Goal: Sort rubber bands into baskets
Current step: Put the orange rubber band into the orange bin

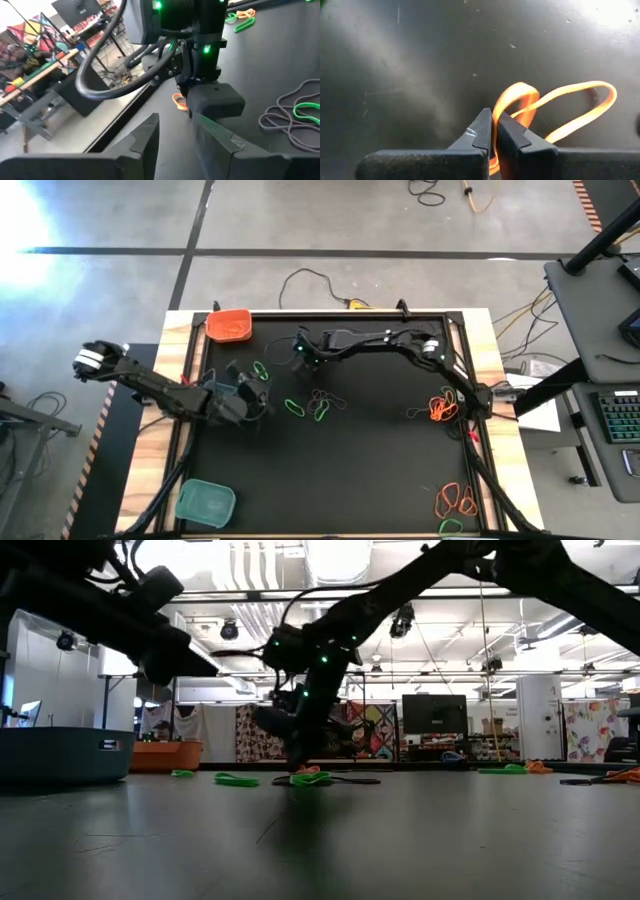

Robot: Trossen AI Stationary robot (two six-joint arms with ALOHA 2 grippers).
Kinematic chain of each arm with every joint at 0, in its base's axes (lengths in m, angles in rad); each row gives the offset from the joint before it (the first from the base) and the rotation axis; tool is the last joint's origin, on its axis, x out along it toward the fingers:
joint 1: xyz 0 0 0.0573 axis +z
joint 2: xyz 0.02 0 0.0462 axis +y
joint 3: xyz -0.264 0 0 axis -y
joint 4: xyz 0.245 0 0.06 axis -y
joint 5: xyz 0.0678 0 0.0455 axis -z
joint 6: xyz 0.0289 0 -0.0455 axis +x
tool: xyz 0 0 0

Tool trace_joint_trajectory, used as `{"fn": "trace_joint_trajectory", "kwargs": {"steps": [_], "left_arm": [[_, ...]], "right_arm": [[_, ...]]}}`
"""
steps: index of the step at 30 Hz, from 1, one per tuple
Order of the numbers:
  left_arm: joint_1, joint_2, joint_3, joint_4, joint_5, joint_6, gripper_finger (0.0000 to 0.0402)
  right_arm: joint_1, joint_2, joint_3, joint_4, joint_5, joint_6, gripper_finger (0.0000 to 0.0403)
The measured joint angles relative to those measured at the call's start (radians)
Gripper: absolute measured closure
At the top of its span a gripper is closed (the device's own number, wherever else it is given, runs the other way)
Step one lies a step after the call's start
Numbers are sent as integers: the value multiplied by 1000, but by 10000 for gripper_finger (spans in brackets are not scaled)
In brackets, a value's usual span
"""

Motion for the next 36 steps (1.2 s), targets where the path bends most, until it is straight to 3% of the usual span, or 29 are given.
{"fn": "trace_joint_trajectory", "kwargs": {"steps": [7, 13, 20, 28, 31, 36], "left_arm": [[103, -24, 0, -3, 131, -99, 306], [163, -34, 0, -3, 275, -185, 279], [162, -34, 0, -4, 283, -173, 240], [161, -34, 0, -26, 303, -106, 238], [161, -34, 0, -53, 303, -112, 239], [162, -35, 0, -105, 303, -163, 241]], "right_arm": [[38, 45, 117, -73, -15, -54, 394], [66, 47, 121, -66, -11, -198, 389], [68, 48, 111, -58, -11, -161, 380], [68, 48, 111, -37, -11, -163, 377], [68, 48, 111, -38, -3, -163, 359], [68, 48, 109, -39, -3, -176, 292]]}}
